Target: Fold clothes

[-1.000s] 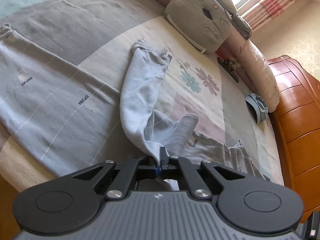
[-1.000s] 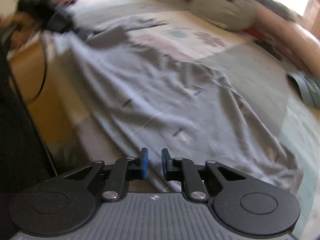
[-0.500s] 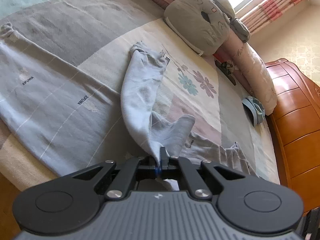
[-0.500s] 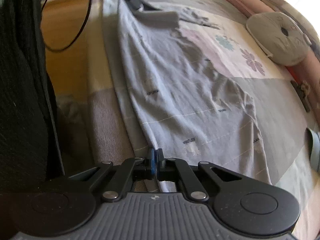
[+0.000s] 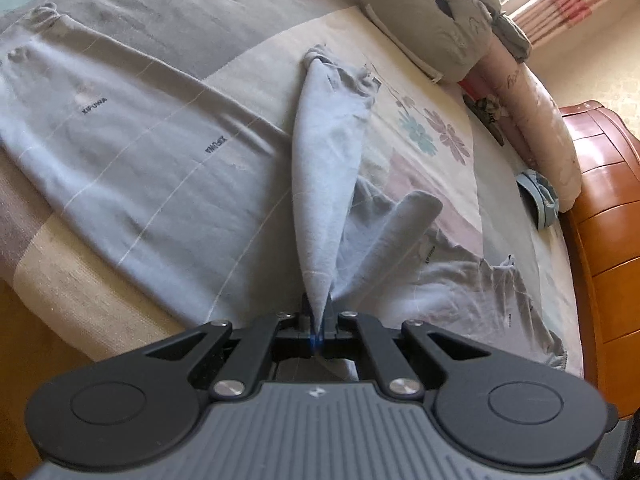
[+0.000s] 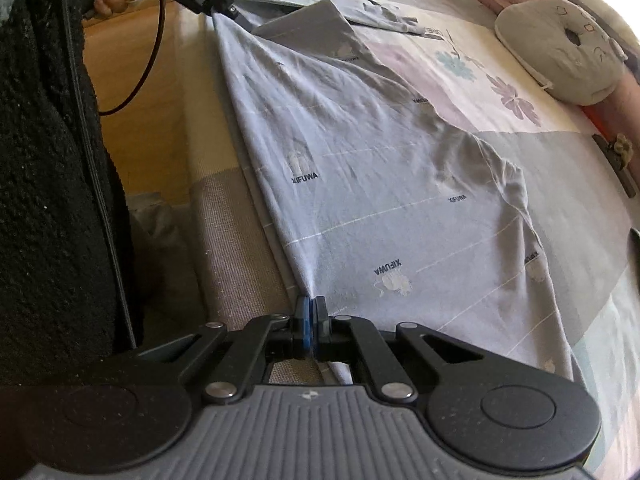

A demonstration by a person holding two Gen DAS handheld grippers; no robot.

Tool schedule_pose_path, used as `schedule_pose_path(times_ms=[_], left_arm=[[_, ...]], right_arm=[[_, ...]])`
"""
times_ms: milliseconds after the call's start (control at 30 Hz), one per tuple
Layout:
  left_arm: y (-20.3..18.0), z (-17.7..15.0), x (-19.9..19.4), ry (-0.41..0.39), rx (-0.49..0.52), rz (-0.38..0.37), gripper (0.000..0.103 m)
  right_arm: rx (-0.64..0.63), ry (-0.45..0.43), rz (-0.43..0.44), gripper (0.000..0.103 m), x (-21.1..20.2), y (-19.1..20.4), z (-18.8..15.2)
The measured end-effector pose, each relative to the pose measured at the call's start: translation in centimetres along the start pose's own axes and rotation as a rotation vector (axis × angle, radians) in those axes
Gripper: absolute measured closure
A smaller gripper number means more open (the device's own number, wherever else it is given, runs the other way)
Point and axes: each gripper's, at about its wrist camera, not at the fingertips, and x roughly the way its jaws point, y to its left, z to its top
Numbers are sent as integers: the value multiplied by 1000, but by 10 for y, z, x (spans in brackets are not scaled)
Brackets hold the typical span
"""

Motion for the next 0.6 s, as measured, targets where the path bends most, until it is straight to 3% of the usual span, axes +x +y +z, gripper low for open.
schedule_pose_path(times_ms=[233, 333, 433, 600], left_arm=[[3, 0, 2, 18, 19, -7, 101], [6, 5, -8, 26, 28, -9, 95], [12, 13, -29, 16, 50, 13, 95], [14, 37, -62, -31, 123, 86, 94]], right_arm=[[24, 9, 4, 100, 6, -2, 0], [76, 1, 5, 93, 3, -5, -1], [191, -34, -3, 89, -9, -14, -6], [517, -139, -70, 76, -34, -42, -36]])
